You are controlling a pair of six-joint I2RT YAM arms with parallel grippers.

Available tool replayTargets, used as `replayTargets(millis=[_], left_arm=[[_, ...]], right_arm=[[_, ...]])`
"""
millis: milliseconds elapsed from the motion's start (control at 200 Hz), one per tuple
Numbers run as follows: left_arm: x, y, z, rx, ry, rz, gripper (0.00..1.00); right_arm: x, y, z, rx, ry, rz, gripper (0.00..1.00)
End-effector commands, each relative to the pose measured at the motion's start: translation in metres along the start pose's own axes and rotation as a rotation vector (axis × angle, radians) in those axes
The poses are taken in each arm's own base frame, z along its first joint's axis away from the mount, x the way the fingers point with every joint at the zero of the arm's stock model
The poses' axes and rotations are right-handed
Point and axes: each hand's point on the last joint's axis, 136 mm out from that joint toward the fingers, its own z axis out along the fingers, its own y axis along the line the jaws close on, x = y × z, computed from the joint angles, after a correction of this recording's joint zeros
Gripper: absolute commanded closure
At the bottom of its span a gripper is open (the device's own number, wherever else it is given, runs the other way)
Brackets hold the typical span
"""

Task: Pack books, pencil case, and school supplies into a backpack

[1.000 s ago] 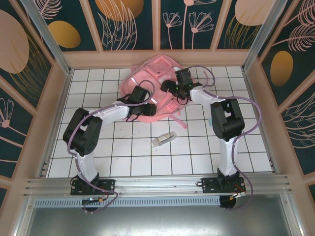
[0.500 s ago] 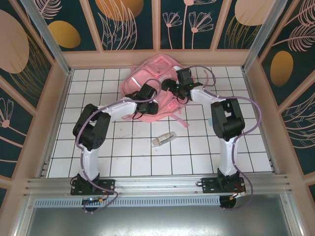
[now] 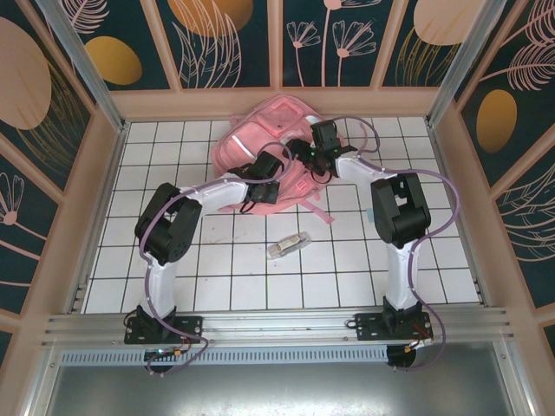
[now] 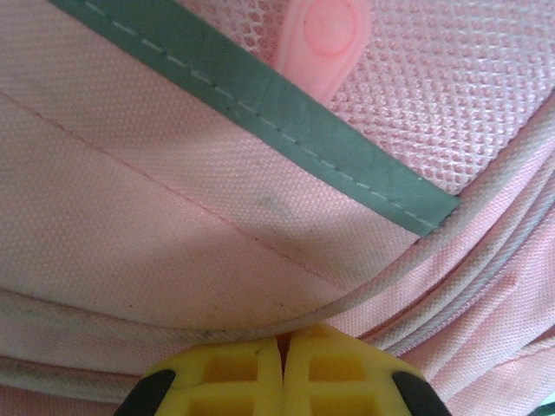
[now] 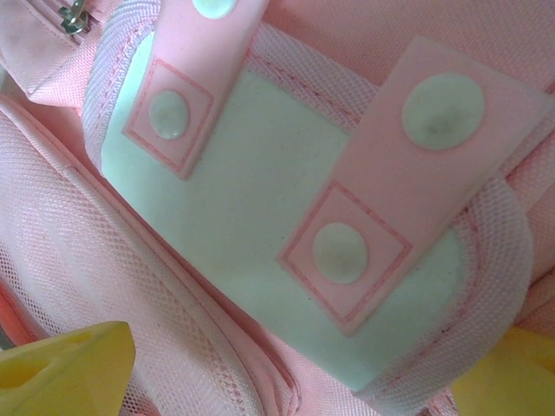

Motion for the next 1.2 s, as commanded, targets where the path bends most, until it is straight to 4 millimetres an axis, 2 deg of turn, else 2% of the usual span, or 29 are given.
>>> replayTargets(millis=[0, 45, 170, 270, 350, 585, 746, 861, 1001, 1096, 1156, 1196], left_arm=[[-0.002, -0.038, -0.011, 0.216, -0.013, -0.031, 1.0], [-0.002, -0.05, -0.019, 0.295, -0.011, -0.041, 0.99], [-0.004, -0.07, -0.035, 0.426, -0.022, -0.068, 0.83], [-0.008, -0.07, -0.03, 0.422, -0.03, -0.076, 0.69], [-0.009, -0.071, -0.021, 0.409, -0.025, -0.077, 0.66], [-0.021, -0.049, 0.006, 0.234, -0.032, -0.112, 0.62], [-0.029, -0.017, 0.024, 0.022, -0.061, -0.139, 0.61], [-0.028, -0.001, 0.032, -0.078, -0.066, -0.126, 0.65], [-0.03, 0.015, 0.025, -0.15, -0.108, -0.105, 0.85], [-0.032, 0.006, 0.019, -0.091, -0.121, -0.094, 1.0], [-0.033, -0.003, 0.014, -0.032, -0.13, -0.091, 1.0], [-0.033, -0.01, 0.01, 0.012, -0.137, -0.087, 1.0]], right_arm=[[0.006, 0.028, 0.007, -0.101, 0.034, 0.006, 0.09], [0.005, 0.028, 0.007, -0.105, 0.034, 0.01, 0.09], [0.004, 0.031, 0.006, -0.114, 0.037, 0.013, 0.09], [0.006, 0.032, 0.006, -0.118, 0.042, 0.015, 0.09], [0.008, 0.031, 0.007, -0.117, 0.047, 0.017, 0.09], [0.01, 0.036, 0.006, -0.142, 0.048, 0.026, 0.09], [0.012, 0.034, 0.008, -0.142, 0.057, 0.041, 0.09], [0.015, 0.032, 0.011, -0.146, 0.075, 0.049, 0.1], [0.013, 0.035, 0.009, -0.17, 0.078, 0.033, 0.14], [0.014, 0.039, 0.012, -0.185, 0.093, 0.032, 0.2], [0.016, 0.039, 0.016, -0.194, 0.107, 0.037, 0.3], [0.018, 0.04, 0.018, -0.202, 0.117, 0.04, 0.4]])
